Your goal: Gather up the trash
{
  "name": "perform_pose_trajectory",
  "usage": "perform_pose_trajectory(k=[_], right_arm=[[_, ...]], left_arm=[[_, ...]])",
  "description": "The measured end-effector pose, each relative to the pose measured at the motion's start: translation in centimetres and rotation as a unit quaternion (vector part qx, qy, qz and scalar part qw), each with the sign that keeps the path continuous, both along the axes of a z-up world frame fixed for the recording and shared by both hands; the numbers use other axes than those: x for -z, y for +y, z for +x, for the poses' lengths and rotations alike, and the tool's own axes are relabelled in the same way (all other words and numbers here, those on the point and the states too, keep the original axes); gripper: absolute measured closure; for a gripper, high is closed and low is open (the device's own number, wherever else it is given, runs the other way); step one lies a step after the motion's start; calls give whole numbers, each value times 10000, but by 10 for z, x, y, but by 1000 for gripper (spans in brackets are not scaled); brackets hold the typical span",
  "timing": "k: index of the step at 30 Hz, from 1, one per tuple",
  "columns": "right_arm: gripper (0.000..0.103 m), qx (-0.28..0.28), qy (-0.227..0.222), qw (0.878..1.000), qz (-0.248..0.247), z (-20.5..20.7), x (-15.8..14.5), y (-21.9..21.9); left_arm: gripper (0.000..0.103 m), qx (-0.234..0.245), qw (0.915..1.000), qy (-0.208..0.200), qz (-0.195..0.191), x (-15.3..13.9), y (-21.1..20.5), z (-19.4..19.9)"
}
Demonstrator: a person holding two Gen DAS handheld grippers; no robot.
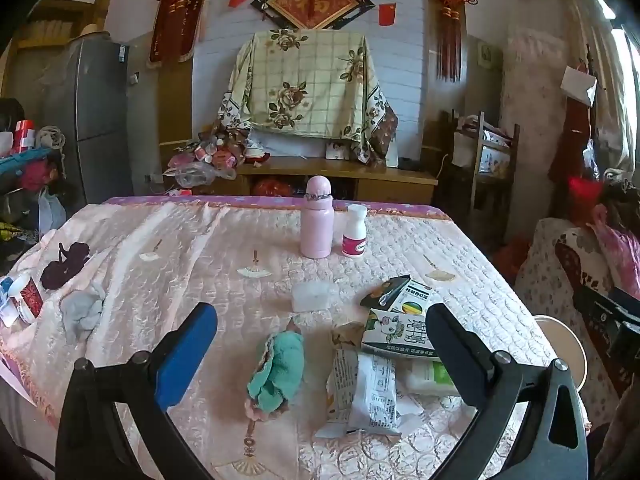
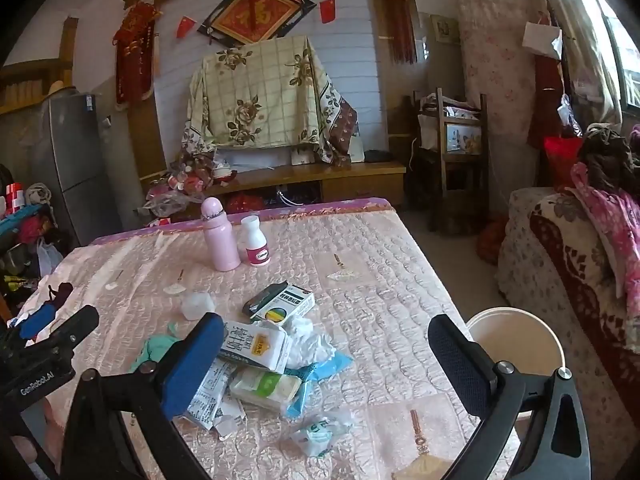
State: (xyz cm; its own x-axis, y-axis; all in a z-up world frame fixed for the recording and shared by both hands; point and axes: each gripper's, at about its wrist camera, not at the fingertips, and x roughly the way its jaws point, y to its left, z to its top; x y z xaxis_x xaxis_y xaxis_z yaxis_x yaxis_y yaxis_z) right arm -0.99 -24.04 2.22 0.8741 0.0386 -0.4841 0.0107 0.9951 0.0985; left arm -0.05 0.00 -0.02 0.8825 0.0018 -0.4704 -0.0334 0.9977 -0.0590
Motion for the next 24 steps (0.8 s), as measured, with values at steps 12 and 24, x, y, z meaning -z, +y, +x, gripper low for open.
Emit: perform_pose_trajectory(k=[12,24], right_arm=[[0,33,-101,9999,25,-4,-4,-3],[0,11,-106,9999,6,0,-4,0]], left_arm=[[0,87,10000,-8,16,-6,-3,-2],[0,54,9995,-209,234,-8,-7,-1]])
